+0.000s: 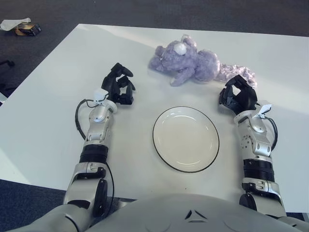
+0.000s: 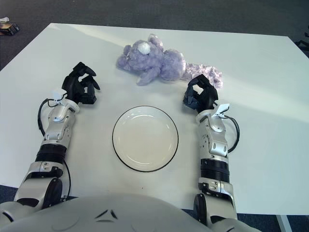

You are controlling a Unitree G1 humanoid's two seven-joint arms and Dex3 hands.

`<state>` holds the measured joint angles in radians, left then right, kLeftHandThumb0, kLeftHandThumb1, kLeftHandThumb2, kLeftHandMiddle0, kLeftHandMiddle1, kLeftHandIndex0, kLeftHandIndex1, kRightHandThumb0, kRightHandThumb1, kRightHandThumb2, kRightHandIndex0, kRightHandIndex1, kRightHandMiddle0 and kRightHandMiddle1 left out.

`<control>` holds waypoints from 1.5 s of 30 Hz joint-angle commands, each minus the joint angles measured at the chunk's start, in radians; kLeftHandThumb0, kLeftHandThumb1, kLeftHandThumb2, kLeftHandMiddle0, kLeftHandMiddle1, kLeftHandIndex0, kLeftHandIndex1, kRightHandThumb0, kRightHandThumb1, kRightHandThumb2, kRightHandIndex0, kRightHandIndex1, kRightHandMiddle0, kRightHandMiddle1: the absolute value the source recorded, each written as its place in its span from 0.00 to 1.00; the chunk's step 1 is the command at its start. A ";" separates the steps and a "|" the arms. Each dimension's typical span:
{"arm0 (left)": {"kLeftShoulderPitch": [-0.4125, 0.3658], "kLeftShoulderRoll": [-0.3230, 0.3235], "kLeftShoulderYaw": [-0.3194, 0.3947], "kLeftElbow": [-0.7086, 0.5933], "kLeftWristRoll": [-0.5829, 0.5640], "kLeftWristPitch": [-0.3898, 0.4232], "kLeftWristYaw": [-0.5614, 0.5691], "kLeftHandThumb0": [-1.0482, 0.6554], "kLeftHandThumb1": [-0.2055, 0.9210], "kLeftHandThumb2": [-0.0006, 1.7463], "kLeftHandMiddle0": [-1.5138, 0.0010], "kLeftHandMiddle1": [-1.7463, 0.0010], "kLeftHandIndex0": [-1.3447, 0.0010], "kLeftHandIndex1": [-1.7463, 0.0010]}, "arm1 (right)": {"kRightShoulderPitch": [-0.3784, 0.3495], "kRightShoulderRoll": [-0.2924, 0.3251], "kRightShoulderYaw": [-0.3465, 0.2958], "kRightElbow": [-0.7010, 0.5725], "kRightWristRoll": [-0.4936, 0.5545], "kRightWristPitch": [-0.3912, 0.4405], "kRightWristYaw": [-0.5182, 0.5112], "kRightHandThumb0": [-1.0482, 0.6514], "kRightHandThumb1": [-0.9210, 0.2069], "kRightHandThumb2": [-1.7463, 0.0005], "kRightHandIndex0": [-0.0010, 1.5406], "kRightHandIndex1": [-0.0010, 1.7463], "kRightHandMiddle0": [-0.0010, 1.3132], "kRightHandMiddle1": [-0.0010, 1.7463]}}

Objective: Put the doll into the plate.

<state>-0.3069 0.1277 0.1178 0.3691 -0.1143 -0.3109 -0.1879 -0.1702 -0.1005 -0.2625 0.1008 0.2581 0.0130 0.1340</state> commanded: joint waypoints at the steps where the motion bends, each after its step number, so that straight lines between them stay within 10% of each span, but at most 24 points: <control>1: 0.029 -0.008 -0.001 0.000 0.003 0.017 0.015 0.61 0.36 0.84 0.51 0.02 0.67 0.00 | 0.033 0.007 -0.016 0.009 0.032 -0.046 0.029 0.53 0.60 0.20 0.54 1.00 0.40 0.97; 14: 0.022 -0.004 0.004 0.005 -0.008 0.050 0.004 0.61 0.34 0.86 0.50 0.01 0.66 0.00 | 0.024 -0.029 -0.046 -0.019 0.046 -0.154 0.087 0.61 0.64 0.16 0.47 1.00 0.34 0.99; 30: 0.009 -0.012 0.010 0.054 -0.022 0.013 -0.008 0.61 0.34 0.85 0.51 0.00 0.66 0.00 | -0.078 -0.206 0.002 0.037 -0.425 -0.417 -0.153 0.61 0.51 0.30 0.44 0.90 0.27 1.00; 39: 0.004 -0.012 0.003 0.073 -0.016 -0.006 -0.010 0.61 0.35 0.85 0.51 0.01 0.67 0.00 | -0.107 -0.292 0.075 -0.004 -0.684 -0.332 -0.250 0.47 0.11 0.68 0.26 0.78 0.25 0.94; 45: 0.001 -0.012 0.000 0.083 -0.017 -0.014 -0.014 0.61 0.36 0.84 0.51 0.01 0.67 0.00 | -0.160 -0.313 0.109 -0.052 -0.715 -0.234 -0.217 0.26 0.30 0.58 0.21 0.68 0.05 0.79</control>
<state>-0.3260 0.1278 0.1238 0.4238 -0.1302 -0.3117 -0.1902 -0.2888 -0.3865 -0.1673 0.1003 -0.4416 -0.2678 -0.1020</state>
